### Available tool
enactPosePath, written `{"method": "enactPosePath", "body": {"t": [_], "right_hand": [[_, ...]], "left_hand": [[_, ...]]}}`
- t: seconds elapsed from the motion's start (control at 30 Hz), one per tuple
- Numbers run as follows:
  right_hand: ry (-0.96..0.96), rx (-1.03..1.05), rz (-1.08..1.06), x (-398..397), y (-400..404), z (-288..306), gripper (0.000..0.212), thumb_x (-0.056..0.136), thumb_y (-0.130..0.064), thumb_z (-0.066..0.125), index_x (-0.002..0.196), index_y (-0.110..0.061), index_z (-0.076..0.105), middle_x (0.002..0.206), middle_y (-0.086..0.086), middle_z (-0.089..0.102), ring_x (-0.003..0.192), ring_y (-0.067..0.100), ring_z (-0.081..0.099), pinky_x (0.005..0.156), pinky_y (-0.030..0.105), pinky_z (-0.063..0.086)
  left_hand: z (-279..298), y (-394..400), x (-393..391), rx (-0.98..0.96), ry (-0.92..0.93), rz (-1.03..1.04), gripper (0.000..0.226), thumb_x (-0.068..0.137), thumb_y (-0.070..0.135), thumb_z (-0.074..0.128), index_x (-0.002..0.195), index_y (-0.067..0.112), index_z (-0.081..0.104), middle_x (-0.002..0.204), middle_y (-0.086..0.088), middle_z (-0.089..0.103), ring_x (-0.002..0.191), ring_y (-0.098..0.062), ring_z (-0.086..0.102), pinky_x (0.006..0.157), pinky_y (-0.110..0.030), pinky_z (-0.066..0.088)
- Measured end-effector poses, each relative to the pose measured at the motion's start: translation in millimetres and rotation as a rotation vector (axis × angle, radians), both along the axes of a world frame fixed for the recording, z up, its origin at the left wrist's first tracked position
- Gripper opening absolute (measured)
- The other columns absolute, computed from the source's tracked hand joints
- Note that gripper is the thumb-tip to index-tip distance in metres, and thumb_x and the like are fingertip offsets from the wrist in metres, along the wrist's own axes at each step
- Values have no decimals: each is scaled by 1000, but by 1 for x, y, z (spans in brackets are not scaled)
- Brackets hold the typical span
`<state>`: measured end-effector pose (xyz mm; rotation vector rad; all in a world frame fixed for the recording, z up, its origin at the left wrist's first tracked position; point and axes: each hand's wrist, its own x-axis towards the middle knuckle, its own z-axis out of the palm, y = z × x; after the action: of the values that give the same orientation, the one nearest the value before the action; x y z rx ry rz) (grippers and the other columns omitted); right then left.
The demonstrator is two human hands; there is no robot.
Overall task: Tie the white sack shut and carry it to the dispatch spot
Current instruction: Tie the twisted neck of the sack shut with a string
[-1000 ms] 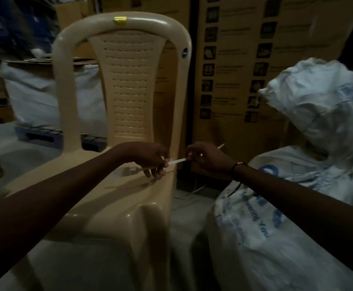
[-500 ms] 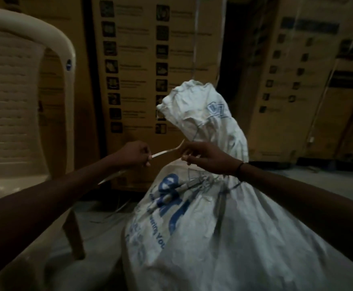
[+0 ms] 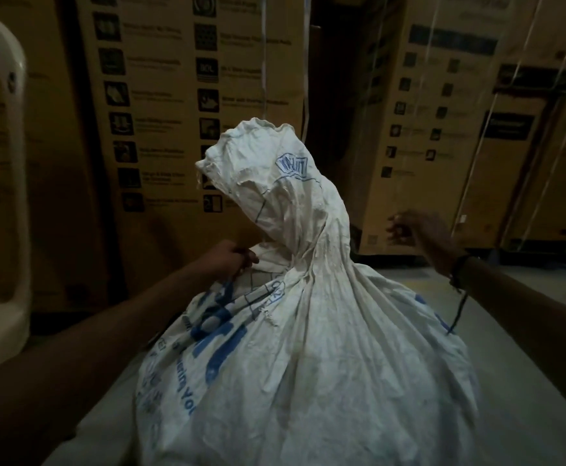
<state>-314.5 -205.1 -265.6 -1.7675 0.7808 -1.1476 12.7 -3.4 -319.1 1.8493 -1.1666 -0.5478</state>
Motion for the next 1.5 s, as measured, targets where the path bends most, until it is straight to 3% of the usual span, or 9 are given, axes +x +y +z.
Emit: {"method": "enactPosePath", "body": {"t": [0.13,0.33,0.5,0.67,0.77,0.87,1.13,1.33,1.5], "right_hand": [[318,-160,-76,-5,-23,-29,25,101,-8,64,124,-10,73,119,10,71,98,19,68,81,27,52],[589,-409,69,32,-25,-47,48,99,-9,70,146,-14,60,152,8,58,136,27,56,114,45,47],[660,-563,157,54,-23,-63,22,106,-15,60,120,-7,75,119,6,76,104,33,72,94,52,56],[773,-710,127,37,-40,-69,29,107,-17,53,131,-14,69,124,9,73,109,31,64,94,53,54],[779,-812,138,24,-35,-70,24,108,-16,54,126,-9,68,120,7,65,105,26,58,88,41,48],[784,-923,96,10,-26,-62,18,108,-18,54,111,-9,70,105,0,57,92,18,50,77,38,41],[875,-838,50,-9,1,-45,20,109,-20,50,105,-18,70,93,7,74,76,25,67,69,49,56],[776,-831,105,-18,29,-23,14,102,-26,66,89,-21,67,66,-4,64,60,12,59,50,17,34],[701,-701,111,-15,34,-16,37,111,-30,48,77,-30,61,61,-9,58,54,1,55,52,18,31]], "left_hand": [[-8,-14,-3,-10,7,-39,31,108,5,49,94,8,76,81,-8,65,55,-12,48,42,-17,38],[-15,-34,-7,-56,-24,-164,28,108,10,55,89,12,76,95,-12,78,66,-13,65,56,-19,49],[-12,-41,-11,-64,-61,-206,18,107,5,53,99,6,69,59,14,73,54,4,66,51,-9,46],[1,-22,1,46,-244,-291,18,94,28,76,112,23,78,91,9,80,82,-9,73,71,-22,59],[1,-12,4,39,-276,-300,30,94,11,74,123,20,73,108,-2,78,99,-27,75,87,-40,63],[-2,0,9,-32,-351,-261,28,96,9,74,121,22,72,116,-3,75,105,-22,74,92,-42,64],[-3,30,-3,-179,-81,-269,32,87,21,84,116,15,74,120,-1,75,109,-20,74,88,-34,62],[4,37,-25,-180,4,-325,38,84,26,85,121,22,75,124,5,74,112,-5,71,92,-23,55],[4,33,-37,-226,174,-325,37,79,25,86,114,18,76,114,5,75,113,-16,72,96,-27,56]]}}
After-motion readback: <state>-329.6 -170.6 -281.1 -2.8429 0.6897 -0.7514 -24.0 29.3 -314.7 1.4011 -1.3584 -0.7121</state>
